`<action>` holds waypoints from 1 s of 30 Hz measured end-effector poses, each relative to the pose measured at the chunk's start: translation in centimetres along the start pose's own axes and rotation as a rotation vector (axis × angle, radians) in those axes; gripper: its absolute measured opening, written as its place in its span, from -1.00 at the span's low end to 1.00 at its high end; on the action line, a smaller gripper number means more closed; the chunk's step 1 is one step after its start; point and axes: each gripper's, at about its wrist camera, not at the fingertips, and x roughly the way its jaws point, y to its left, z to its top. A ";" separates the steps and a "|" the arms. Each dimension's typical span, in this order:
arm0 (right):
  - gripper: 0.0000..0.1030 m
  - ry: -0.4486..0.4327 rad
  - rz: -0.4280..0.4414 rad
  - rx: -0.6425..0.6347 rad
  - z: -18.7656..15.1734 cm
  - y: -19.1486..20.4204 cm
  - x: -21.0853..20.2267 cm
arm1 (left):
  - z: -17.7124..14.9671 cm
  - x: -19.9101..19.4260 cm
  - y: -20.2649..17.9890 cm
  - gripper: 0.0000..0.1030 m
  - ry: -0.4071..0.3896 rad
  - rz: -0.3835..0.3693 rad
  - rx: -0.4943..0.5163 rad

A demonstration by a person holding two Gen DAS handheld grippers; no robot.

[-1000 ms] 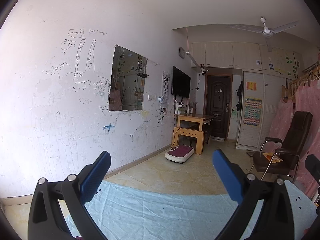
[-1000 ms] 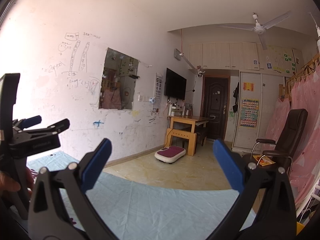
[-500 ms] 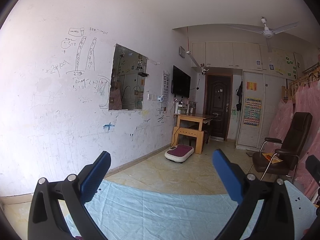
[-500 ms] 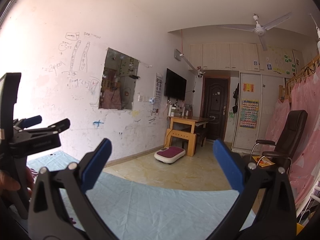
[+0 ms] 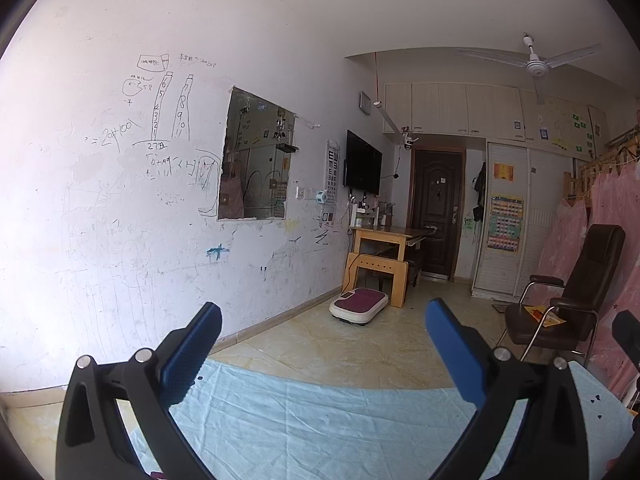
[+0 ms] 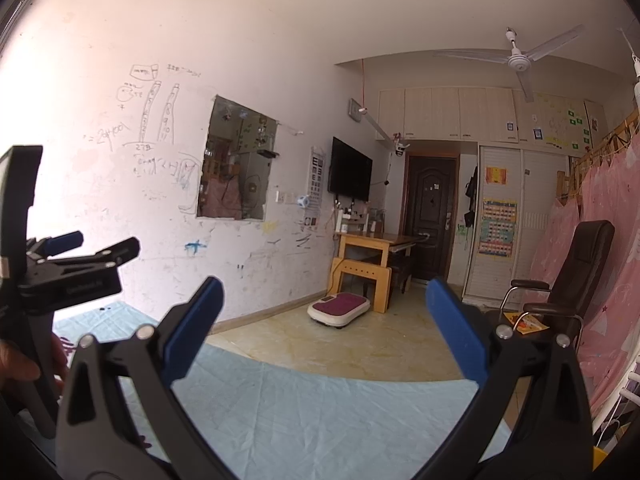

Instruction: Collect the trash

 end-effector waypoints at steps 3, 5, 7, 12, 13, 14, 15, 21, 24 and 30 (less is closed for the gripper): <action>0.90 0.000 -0.001 -0.002 0.0 0.0 0.0 | 0.0 0.0 0.0 0.88 0.000 0.001 0.000; 0.90 -0.001 0.001 0.000 0.0 0.0 -0.1 | 0.0 -0.1 -0.1 0.88 -0.001 0.001 0.001; 0.90 0.000 0.000 0.000 0.0 0.0 -0.1 | 0.0 -0.1 -0.1 0.88 -0.001 -0.002 0.001; 0.90 0.002 0.002 -0.008 0.1 0.1 0.0 | -0.1 -0.1 -0.5 0.88 0.002 0.002 0.016; 0.90 0.001 0.001 -0.010 0.1 0.1 0.0 | -0.1 -0.1 -0.7 0.88 0.002 0.026 0.025; 0.90 -0.001 0.001 -0.012 0.1 0.2 -0.1 | -0.1 -0.1 -0.9 0.88 0.000 0.054 0.034; 0.90 -0.002 0.001 -0.013 0.2 0.2 -0.1 | -0.1 -0.1 -1.0 0.88 0.000 0.080 0.043; 0.90 0.000 0.001 -0.014 0.2 0.4 0.0 | -0.2 0.1 -0.4 0.88 0.031 0.134 0.020; 0.90 -0.001 -0.001 -0.015 0.2 0.5 0.0 | -0.2 0.3 -0.1 0.89 0.046 0.114 0.007; 0.90 -0.002 -0.001 -0.016 0.2 0.5 0.0 | -0.2 -0.1 0.0 0.89 0.035 0.072 -0.003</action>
